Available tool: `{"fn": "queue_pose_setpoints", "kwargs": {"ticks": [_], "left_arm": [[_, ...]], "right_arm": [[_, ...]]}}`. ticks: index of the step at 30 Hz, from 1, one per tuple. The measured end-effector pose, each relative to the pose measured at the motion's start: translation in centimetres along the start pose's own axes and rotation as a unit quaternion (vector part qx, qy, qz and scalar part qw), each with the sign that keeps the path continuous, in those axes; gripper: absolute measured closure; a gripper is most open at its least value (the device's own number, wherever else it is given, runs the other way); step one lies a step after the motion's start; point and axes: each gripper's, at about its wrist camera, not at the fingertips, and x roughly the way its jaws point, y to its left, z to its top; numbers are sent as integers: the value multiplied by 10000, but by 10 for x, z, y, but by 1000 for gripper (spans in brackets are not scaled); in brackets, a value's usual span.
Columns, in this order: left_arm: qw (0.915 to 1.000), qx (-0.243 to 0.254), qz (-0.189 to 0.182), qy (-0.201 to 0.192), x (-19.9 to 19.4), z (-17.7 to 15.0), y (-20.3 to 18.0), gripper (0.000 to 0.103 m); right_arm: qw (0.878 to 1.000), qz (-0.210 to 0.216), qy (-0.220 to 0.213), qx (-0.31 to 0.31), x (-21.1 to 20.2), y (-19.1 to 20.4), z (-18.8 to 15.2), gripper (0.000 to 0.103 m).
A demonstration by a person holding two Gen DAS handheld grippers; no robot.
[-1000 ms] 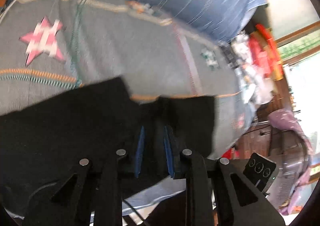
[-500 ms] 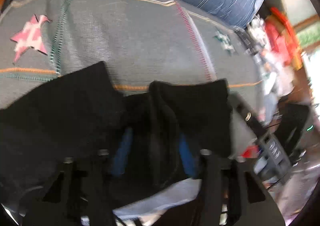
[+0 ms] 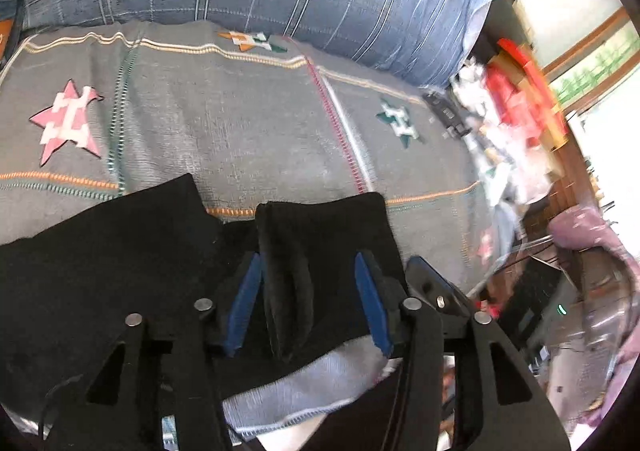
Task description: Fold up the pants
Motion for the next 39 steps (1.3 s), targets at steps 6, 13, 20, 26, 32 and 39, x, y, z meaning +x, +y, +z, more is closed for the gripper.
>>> {"fn": "queue_pose_setpoints", "kwargs": {"ticks": [6,13,20,26,32,39], "left_arm": [[9916,549,1171,24,40,-14,-16,55],[9927,492,1084,-164,-8,-16,3,55],[9939,-448,928,-404,-56,-24,64,54],[9836,-1048,1242,-786,-108,-45,124,54],[9660,-1753,1556,-1086,-149,-70,189,51],[9549,-2405,1438,-980,-163,-94,254,45]], "right_arm": [[9976,-533,163,-399,18,7,-13,78],[9976,-539,43,-425,-8,19,-9,72],[9929,-546,207,-1038,-6,67,-24,63],[9858,-326,607,-1532,24,116,-42,62],[9723,-107,876,-2166,50,171,-58,54],[9477,71,1121,-2987,81,234,-86,44]]}}
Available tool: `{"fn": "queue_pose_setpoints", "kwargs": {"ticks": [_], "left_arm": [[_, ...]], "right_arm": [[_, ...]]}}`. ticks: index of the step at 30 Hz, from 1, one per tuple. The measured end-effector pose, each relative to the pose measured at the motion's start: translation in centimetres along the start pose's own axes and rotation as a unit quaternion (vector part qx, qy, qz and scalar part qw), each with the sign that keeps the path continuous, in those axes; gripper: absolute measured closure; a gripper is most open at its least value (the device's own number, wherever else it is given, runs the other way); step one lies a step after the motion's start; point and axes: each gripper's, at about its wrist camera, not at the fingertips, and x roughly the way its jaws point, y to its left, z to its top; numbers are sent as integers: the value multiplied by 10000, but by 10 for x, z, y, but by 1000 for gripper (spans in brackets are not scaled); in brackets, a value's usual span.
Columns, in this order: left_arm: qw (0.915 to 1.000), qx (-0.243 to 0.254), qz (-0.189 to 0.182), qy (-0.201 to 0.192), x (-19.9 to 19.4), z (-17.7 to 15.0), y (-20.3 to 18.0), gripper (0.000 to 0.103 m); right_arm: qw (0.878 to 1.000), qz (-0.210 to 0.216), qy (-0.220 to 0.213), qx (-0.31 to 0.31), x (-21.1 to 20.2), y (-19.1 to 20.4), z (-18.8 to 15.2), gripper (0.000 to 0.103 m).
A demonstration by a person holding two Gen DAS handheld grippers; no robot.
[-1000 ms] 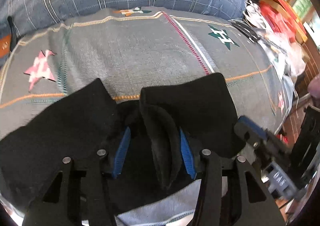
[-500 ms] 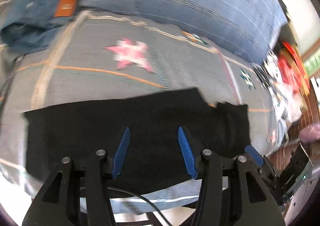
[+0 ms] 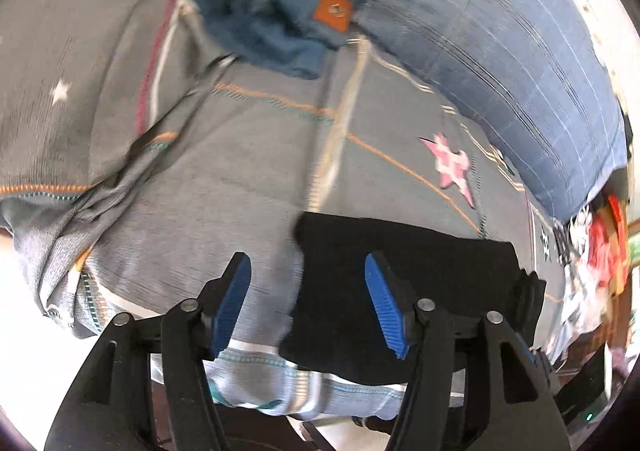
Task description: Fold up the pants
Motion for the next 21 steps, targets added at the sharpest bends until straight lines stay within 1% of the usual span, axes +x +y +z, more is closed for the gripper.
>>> {"fn": "queue_pose_setpoints", "kwargs": {"ticks": [2,4,8,10,14,18,20,21], "left_arm": [[9998,-121,-30,183,9,5,13,45],[9991,-188,-149,358,19,10,19,45],[9960,-274,-491,694,38,20,20,45],[9940,-273,-640,844,46,24,16,45],[9912,-210,-855,992,54,29,5,45],[9896,-128,-921,1095,59,34,-5,45],[9900,-47,-863,1111,61,35,-8,45],[9897,-86,-882,1121,62,36,-7,45]], "right_arm": [[9996,126,115,-235,13,20,3,43],[9984,234,218,-460,24,40,5,43],[9934,328,358,-1035,44,79,4,43],[9911,314,401,-1231,52,91,2,43],[9863,226,504,-1555,69,110,-2,43],[9823,64,471,-1810,78,120,-8,43],[9807,-3,434,-1906,82,124,-8,43],[9798,-66,426,-1952,85,125,-8,43]]}}
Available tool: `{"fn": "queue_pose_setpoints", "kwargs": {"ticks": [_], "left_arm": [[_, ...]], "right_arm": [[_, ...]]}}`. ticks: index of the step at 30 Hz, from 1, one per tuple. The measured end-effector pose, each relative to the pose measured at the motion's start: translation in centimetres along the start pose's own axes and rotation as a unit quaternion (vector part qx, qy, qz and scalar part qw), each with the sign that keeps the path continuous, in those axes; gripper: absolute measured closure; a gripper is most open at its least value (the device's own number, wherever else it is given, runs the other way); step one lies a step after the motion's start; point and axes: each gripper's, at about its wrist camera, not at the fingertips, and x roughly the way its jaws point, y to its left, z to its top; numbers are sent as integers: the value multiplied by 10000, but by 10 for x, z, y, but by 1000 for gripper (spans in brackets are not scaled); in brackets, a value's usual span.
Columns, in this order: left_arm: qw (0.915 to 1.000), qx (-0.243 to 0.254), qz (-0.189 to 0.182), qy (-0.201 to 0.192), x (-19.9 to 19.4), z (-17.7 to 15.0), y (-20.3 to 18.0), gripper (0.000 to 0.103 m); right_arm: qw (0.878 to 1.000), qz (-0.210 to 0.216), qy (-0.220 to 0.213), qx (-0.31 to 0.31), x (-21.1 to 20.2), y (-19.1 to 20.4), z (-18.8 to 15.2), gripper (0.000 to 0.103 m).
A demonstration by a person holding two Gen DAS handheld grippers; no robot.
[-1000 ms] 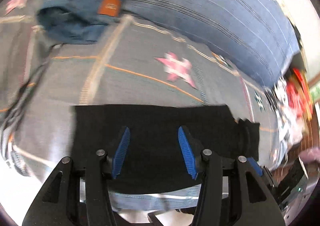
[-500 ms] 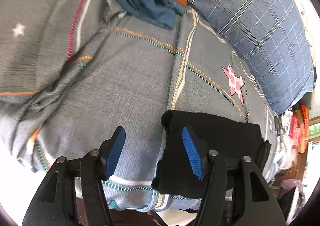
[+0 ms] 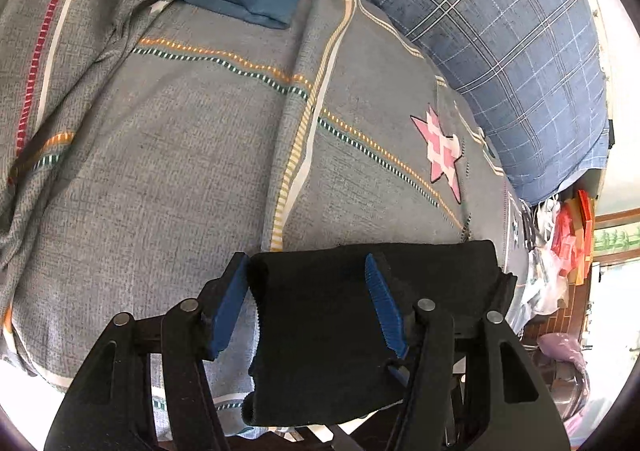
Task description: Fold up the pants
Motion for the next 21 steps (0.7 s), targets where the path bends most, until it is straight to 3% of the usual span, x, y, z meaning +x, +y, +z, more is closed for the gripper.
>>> {"fn": "queue_pose_setpoints", "kwargs": {"ticks": [5,8,10,12,16,21], "left_arm": [[9997,-167,-160,-52,-5,-5,8,51],[9997,-205,-144,-53,-7,-11,7,78],[9995,-237,-127,-149,-12,-15,5,86],[9992,-232,-182,-256,-19,-17,0,91],[9975,-210,-589,-324,-32,-21,-14,91],[9966,-386,-459,-563,-47,-24,-26,92]], "right_arm": [[10000,-76,-5,-8,15,-3,6,41],[9999,-73,-81,-102,19,-4,9,44],[9997,99,-224,48,15,-10,11,70],[9986,272,-352,289,6,-19,13,85],[9961,392,-512,596,-9,-33,14,86],[9892,611,-846,1030,-35,-52,13,88]]}}
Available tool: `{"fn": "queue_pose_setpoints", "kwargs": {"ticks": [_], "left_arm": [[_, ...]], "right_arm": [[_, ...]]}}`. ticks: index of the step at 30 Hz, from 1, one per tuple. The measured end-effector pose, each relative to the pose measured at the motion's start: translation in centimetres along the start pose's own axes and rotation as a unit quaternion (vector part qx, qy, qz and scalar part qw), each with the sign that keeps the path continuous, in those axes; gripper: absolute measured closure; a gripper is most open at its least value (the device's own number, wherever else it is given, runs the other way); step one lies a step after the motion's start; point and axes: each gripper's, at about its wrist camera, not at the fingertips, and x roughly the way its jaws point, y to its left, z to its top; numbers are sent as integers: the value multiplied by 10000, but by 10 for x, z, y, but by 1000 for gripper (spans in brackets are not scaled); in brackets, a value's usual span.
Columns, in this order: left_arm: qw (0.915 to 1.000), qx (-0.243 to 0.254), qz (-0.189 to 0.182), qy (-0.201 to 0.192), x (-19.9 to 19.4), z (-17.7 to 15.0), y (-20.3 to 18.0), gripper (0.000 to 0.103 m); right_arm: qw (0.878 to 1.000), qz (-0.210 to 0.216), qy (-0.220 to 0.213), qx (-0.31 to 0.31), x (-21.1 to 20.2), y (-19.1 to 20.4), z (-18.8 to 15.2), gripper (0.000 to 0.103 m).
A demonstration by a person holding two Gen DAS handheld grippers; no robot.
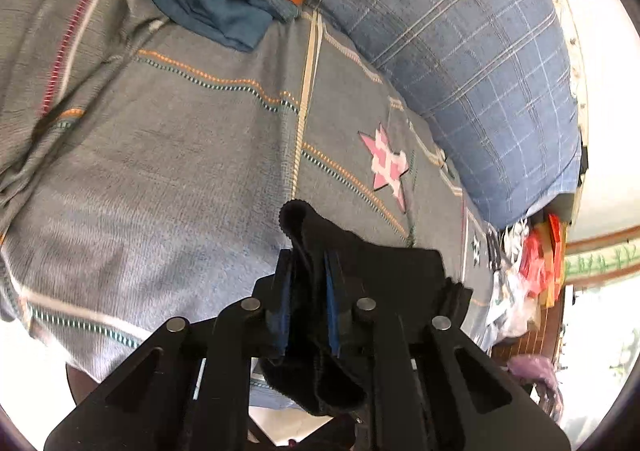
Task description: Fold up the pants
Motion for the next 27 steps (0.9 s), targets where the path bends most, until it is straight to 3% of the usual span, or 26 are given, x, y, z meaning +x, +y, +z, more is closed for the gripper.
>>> {"fn": "queue_pose_setpoints", "kwargs": {"ticks": [4,13,17,18,22,27], "left_arm": [[9986,50,149,-510,-20,-12,-12,92],[9992,-86,-378,-74,-5,-13,-22,92],[9985,206,-511,-72,-5,-16,-53,92],[9980,285,-558,-28,-2,-18,-62,92],[9946,651,-737,321,32,-27,-108,92],[9834,1174,-741,1168,107,-57,-166,92]], "right_arm": [[9997,119,-228,22,-18,-2,4,88],[9974,435,-293,501,-21,-18,-9,89],[9951,473,-463,739,-36,-30,-10,90],[9935,497,-544,863,-43,-37,-10,95],[9852,453,-839,1426,-72,-70,-22,95],[9618,340,-1094,2488,-104,-128,-57,98]]}}
